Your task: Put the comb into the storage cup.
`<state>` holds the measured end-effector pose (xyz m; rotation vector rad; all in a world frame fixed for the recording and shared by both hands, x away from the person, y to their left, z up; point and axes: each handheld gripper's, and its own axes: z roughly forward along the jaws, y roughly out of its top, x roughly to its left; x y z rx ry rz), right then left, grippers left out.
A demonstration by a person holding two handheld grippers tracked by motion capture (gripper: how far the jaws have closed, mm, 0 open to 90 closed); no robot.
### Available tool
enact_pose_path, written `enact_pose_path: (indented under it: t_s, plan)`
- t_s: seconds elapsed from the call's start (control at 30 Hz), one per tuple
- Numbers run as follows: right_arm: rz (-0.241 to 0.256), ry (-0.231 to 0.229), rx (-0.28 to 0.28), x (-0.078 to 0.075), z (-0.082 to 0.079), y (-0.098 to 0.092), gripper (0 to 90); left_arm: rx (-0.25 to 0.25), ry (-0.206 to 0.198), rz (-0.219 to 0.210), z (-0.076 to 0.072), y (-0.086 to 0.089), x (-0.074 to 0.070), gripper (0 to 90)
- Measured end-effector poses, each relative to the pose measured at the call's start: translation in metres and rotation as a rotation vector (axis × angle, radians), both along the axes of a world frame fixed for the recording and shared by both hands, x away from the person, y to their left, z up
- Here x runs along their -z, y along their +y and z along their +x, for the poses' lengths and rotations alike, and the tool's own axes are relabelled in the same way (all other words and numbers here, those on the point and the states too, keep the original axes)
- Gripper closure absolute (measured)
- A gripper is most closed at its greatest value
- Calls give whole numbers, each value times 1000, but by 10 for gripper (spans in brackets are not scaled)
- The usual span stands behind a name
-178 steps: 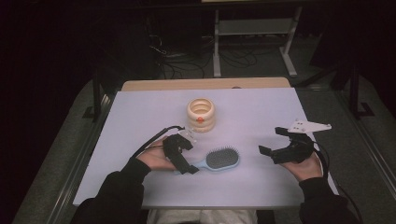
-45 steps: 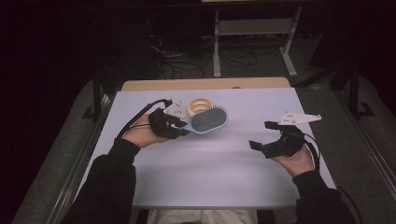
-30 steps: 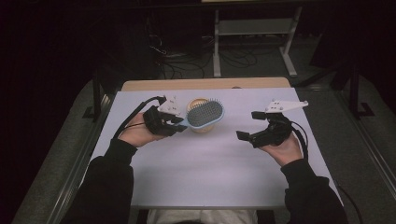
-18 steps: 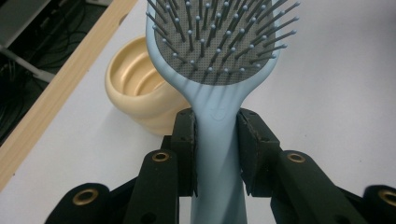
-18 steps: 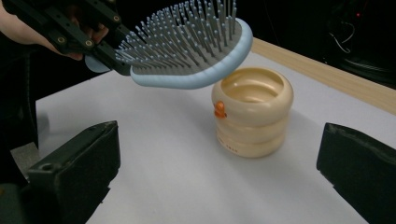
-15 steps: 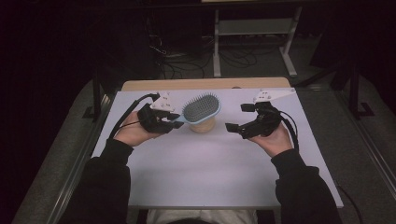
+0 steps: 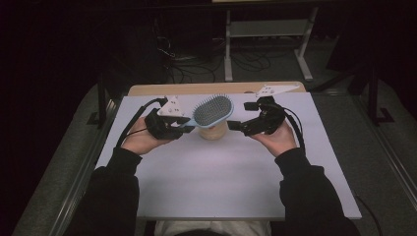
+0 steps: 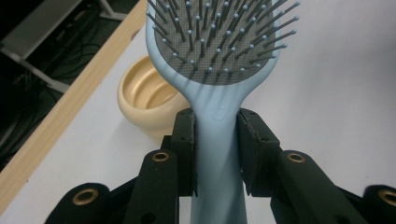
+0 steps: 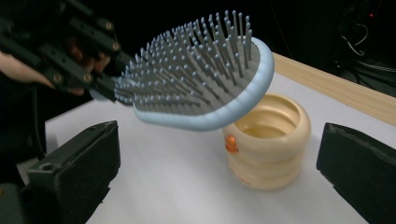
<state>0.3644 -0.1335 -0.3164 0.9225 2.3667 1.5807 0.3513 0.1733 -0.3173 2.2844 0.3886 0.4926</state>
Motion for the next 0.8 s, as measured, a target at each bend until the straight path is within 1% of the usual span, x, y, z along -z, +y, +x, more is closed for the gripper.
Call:
enact_pose_path:
  t_s: [0.07,0.17,0.27,0.33,0.4,0.6,0.67,0.8]
  plan:
    - [38,11,2,-1,3,2,0,-2,-9,-11,0,1,0,698]
    - [81,26,0,-2,7,5,0,-13,-28,-14,-2,2,0,698]
    - [105,31,4,-4,10,9,0,-20,-40,-27,-3,2,1,698]
    - [109,40,9,-5,11,11,0,-24,-49,-38,-4,2,2,698]
    - [101,47,15,-5,13,14,0,-26,-56,-45,-5,3,2,698]
    - [102,54,22,-8,16,20,0,-29,-93,-54,-8,1,2,698]
    - [95,55,18,-8,17,22,0,-33,-108,-69,-9,0,2,698]
    - [97,58,11,-10,18,26,0,-25,-109,-77,-11,-2,2,698]
